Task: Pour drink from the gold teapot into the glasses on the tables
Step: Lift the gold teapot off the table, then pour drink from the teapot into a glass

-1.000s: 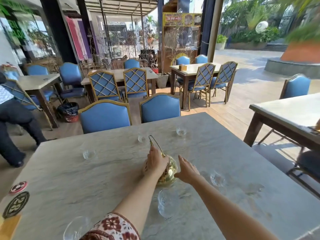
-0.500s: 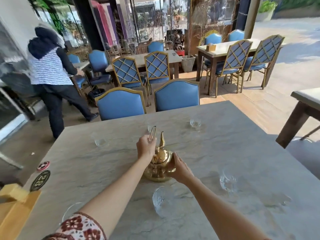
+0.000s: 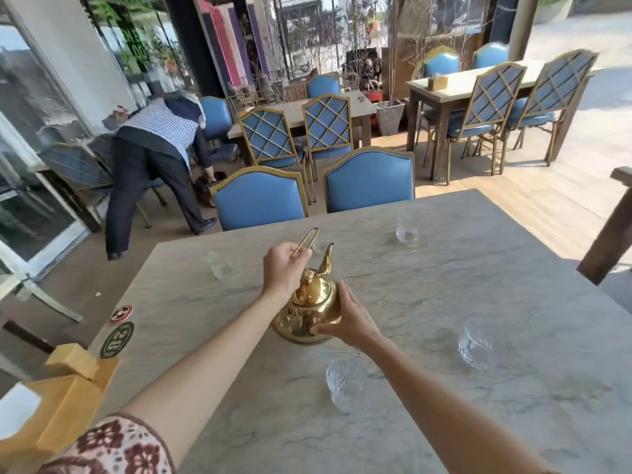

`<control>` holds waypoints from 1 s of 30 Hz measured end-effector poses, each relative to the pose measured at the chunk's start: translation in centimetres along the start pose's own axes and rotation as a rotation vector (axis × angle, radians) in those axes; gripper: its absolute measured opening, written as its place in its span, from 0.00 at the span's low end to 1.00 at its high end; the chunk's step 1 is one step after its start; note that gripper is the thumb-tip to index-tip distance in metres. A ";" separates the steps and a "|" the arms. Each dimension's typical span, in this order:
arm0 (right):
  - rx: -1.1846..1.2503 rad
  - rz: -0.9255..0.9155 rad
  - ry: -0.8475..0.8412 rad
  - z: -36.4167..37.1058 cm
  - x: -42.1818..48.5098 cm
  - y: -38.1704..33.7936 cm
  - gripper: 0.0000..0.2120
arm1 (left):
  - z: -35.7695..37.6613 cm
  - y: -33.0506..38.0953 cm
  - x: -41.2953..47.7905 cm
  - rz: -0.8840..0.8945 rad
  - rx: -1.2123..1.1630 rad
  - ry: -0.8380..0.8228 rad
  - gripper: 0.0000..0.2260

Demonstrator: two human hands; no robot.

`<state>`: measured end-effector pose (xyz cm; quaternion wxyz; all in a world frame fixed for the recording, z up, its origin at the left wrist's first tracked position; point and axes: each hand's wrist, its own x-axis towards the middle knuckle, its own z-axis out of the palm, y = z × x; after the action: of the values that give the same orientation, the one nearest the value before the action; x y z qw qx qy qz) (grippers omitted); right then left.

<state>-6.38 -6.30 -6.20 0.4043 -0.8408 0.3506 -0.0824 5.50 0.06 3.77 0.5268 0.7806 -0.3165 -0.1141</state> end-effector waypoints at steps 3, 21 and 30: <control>0.018 -0.023 0.057 0.3 -0.2 -3.1 0.63 | -3.3 1.2 0.7 -0.001 -0.018 -0.004 0.05; 0.132 -0.320 0.164 11.2 -13.8 -19.9 0.56 | -26.3 2.7 -7.3 -0.003 -0.097 0.189 0.06; 0.146 -0.287 -0.043 18.4 -19.5 -19.6 0.59 | -29.9 -2.4 -13.6 -0.146 -0.014 0.150 0.10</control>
<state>-2.77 26.33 -1.10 0.4560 -0.8520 0.2114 -0.1466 11.18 31.36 12.03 0.5449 0.8041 -0.2177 -0.0956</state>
